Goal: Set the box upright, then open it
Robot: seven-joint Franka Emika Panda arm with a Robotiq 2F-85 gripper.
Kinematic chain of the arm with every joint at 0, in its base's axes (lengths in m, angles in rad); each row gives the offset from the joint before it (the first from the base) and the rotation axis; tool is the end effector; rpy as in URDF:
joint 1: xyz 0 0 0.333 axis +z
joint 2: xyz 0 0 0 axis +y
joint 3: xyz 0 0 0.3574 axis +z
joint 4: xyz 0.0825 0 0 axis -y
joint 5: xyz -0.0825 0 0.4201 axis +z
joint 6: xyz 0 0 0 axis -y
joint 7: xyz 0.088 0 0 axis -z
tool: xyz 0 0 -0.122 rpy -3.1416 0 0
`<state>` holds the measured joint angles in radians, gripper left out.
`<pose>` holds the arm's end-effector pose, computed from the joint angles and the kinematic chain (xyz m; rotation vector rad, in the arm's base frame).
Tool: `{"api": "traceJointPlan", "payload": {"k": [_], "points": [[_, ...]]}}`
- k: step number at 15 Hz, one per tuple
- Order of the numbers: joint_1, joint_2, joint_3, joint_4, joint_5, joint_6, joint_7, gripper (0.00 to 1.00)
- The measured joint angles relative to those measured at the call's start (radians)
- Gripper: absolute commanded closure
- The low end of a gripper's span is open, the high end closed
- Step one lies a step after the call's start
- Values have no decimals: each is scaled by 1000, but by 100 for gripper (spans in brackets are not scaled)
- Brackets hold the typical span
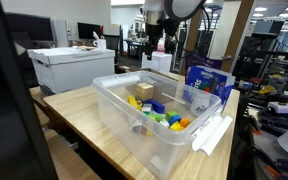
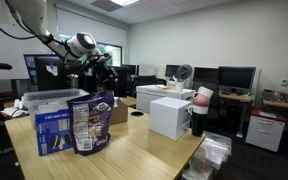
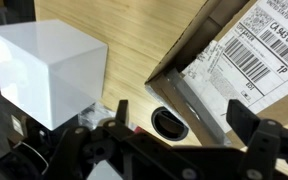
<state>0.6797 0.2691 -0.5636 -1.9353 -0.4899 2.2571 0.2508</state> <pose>0.6530 0.0765 0.3882 2.6112 0.2477 0.2286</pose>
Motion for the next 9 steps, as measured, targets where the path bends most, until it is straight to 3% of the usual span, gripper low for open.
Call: {"api": "traceJointPlan", "payload": {"k": [4, 9], "points": [[-118, -7, 173, 72, -78, -202, 210, 0], [-250, -44, 353, 131, -74, -453, 390, 0]]}}
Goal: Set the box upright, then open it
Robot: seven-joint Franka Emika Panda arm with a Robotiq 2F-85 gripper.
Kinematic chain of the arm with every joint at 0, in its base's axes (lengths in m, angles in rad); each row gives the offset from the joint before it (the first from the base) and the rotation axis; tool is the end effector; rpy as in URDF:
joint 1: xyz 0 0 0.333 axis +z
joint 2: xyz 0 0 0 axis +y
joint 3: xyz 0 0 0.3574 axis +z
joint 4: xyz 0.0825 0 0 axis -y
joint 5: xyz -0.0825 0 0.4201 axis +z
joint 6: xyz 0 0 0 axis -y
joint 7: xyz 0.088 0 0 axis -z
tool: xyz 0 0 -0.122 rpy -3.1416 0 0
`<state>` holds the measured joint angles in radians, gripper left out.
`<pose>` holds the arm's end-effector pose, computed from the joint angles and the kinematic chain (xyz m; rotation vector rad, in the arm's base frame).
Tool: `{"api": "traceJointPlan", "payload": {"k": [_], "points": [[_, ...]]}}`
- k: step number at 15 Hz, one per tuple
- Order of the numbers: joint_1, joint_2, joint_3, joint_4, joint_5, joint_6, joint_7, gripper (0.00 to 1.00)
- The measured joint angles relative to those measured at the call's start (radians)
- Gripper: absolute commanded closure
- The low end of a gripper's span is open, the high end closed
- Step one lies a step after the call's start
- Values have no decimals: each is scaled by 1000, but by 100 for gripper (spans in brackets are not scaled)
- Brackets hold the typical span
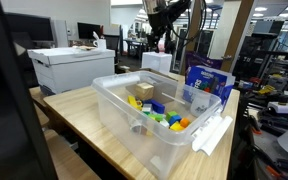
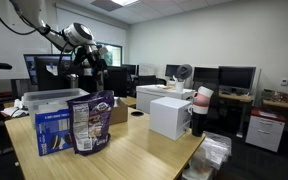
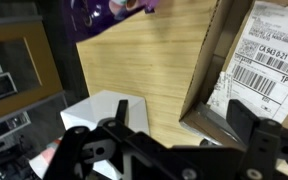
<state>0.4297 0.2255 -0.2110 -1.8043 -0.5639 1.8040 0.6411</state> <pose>0.6330 0.0949 0.4312 2.5085 -0.2839 0.0557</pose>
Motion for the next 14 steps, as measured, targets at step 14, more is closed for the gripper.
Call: {"api": "traceJointPlan", "payload": {"k": [14], "points": [[-170, -240, 250, -87, 293, -142, 284, 0]]}}
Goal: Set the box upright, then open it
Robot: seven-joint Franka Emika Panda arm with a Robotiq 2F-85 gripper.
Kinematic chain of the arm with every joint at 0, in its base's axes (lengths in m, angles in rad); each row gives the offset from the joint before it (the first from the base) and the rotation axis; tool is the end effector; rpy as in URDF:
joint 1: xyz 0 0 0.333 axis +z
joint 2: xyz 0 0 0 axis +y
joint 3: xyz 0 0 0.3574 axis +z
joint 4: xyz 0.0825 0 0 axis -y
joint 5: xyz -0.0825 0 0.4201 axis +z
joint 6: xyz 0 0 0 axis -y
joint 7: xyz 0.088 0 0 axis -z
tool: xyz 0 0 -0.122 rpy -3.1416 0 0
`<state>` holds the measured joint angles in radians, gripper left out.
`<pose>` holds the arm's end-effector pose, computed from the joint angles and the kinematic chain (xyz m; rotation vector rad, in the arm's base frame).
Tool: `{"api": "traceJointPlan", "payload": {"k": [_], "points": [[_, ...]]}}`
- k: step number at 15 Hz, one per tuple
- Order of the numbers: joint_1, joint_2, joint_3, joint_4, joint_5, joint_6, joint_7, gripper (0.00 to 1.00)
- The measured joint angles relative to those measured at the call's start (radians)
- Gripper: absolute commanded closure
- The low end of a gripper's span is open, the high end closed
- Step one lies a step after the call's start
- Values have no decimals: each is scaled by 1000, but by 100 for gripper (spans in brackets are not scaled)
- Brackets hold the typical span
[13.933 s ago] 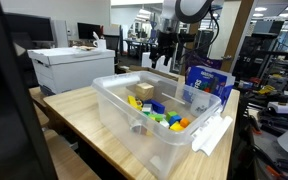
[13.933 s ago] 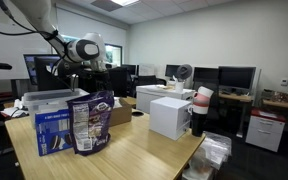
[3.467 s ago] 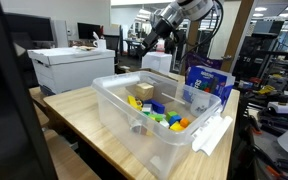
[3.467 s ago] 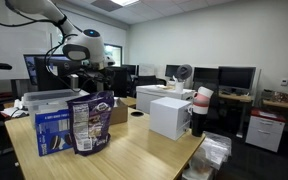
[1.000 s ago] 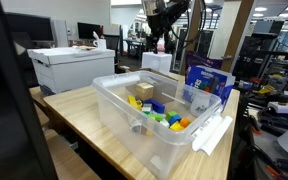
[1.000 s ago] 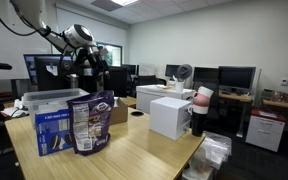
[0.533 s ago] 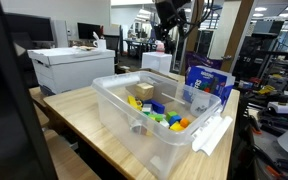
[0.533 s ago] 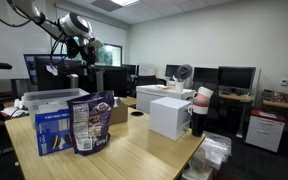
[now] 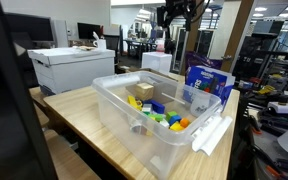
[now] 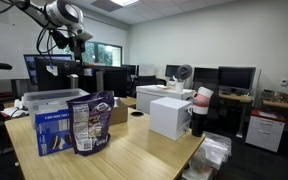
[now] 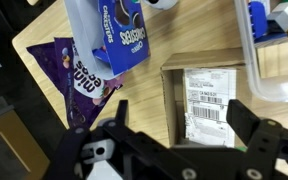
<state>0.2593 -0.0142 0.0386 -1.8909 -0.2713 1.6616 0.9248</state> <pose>0.5481 0.1366 0.5097 2.6860 -0.7911 -0.0308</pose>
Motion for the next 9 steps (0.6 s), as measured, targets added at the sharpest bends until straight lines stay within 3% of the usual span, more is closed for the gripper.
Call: {"api": "traceJointPlan", "payload": {"k": [9], "points": [[-10, -119, 88, -125, 0, 74, 1, 0]]}}
